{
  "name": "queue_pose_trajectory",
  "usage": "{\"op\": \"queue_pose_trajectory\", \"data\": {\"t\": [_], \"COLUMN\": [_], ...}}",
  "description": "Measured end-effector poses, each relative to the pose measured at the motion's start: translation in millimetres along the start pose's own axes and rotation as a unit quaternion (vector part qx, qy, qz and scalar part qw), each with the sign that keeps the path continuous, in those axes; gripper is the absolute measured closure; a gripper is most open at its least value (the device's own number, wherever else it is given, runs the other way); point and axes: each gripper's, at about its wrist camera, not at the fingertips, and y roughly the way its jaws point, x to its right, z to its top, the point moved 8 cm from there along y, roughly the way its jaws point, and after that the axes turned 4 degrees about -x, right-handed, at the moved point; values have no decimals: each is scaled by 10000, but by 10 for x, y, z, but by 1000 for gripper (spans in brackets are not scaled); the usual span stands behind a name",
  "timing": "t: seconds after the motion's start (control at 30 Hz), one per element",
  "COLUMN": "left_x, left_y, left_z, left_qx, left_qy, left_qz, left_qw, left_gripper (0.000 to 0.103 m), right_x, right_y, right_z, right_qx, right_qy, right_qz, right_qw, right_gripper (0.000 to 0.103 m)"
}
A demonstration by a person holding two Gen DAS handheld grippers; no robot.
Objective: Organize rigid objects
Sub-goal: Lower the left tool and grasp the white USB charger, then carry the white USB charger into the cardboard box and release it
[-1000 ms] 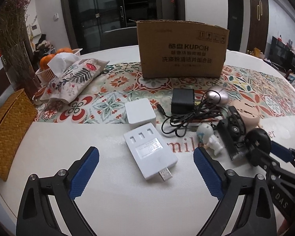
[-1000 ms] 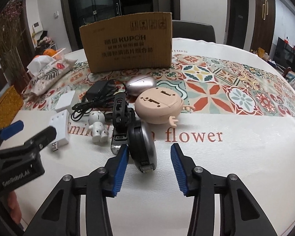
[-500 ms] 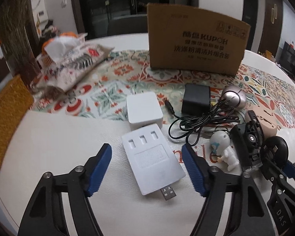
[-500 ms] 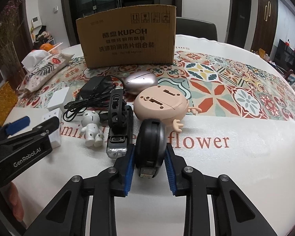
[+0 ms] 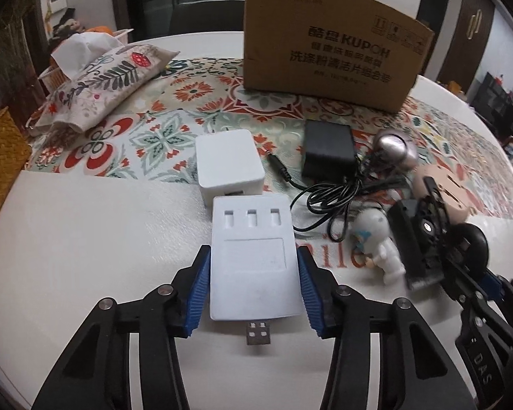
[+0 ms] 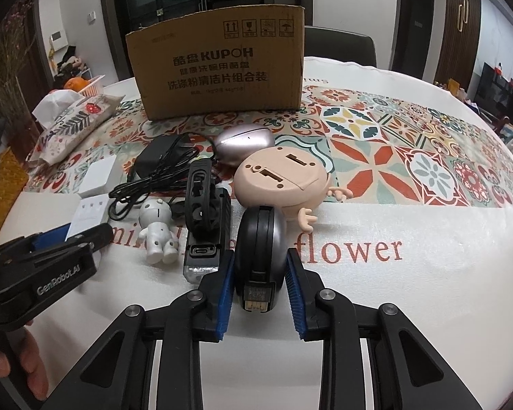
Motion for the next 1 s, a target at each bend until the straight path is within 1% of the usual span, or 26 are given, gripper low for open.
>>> {"op": "queue_pose_trajectory", "data": {"t": [0.07,0.2,0.33,0.57,0.87,1.0], "left_x": [16,38,76,118,140,161], "left_y": [-25,-71,-192,-423,-611,-694], "left_z": [-37,-75,-69,20,153,254], "left_qx": [-27,-13,200,629,880,1040], "left_qy": [50,90,196,351,426,510], "left_qz": [-123,-237,-290,-334,-596,-644], "left_qw": [9999,9997,9992,9968,9934,9912], "left_gripper": [56,56,56,56,56,56], "right_x": [-18,-51,-46,-35,-109,-131], "right_y": [-13,-49,-113,-304,-481,-543], "right_z": [-16,-72,-79,-33,108,197], "right_qx": [-22,-22,46,325,581,653], "right_qy": [10,3,38,69,-7,16], "right_qz": [105,208,264,318,427,499], "right_qw": [9999,9998,9996,9989,9974,9966], "right_gripper": [73,73,73,73,73,73]}}
